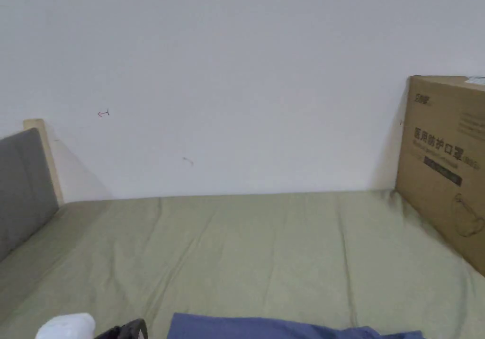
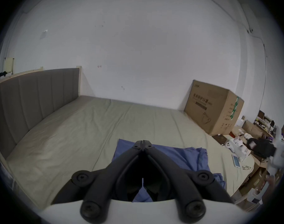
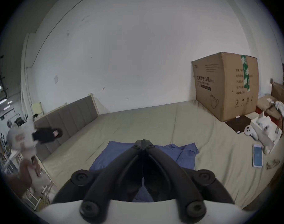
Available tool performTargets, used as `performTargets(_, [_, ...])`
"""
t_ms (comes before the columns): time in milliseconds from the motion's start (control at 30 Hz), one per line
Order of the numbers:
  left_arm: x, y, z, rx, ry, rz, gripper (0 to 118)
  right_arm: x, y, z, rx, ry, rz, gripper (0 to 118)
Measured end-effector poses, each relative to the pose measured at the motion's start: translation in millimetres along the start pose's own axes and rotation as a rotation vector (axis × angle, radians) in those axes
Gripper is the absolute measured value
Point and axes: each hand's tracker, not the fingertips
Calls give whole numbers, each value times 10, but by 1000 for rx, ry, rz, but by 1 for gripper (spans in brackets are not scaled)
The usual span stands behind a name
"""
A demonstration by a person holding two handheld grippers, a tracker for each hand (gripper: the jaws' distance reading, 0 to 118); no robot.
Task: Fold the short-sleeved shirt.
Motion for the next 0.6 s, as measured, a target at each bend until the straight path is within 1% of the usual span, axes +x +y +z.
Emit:
performTargets(100, [-328, 306, -919, -247, -75, 72, 0, 39, -3, -184, -32, 5, 8, 0])
performTargets(133, [-408, 341, -1235, -321, -62, 54, 0, 61, -15, -258, -47, 4, 4, 0])
performTargets(200, [-557, 336, -1943, -466, -40, -56, 0, 126, -50, -419, -80, 3, -10, 0])
performTargets(267, [-688, 206, -2585, -580, -60, -122, 0, 192, -80, -557, -111, -3, -26, 0])
performTargets(300, [-762, 125, -2857, -628, -55, -102, 9, 230, -96, -621, -130, -8, -39, 0])
performTargets(333, [-819, 46, -3059, -659, -35, -96, 36, 268, -113, -674, -144, -11, -52, 0])
performTargets(367, [-862, -44, -3244, -682, 9, -96, 76, 312, -136, -728, -158, -10, -67, 0])
performTargets(400, [-914, -133, -3414, -709, 22, -87, 89, 313, -136, -762, -171, -14, -80, 0])
performTargets(467, [-983, -269, -3633, -709, 13, -77, 89, 379, -191, -855, -206, -23, -93, 0])
performTargets(533, [-1025, -417, -3818, -736, 54, -98, 89, 424, -256, -929, -237, -40, -95, 0])
performTargets(567, [-1043, -495, -3896, -750, 56, -109, 91, 448, -287, -968, -254, -42, -98, 0])
performTargets(600, [-1056, -575, -3969, -767, 62, -121, 95, 471, -316, -1001, -266, -38, -103, 0])
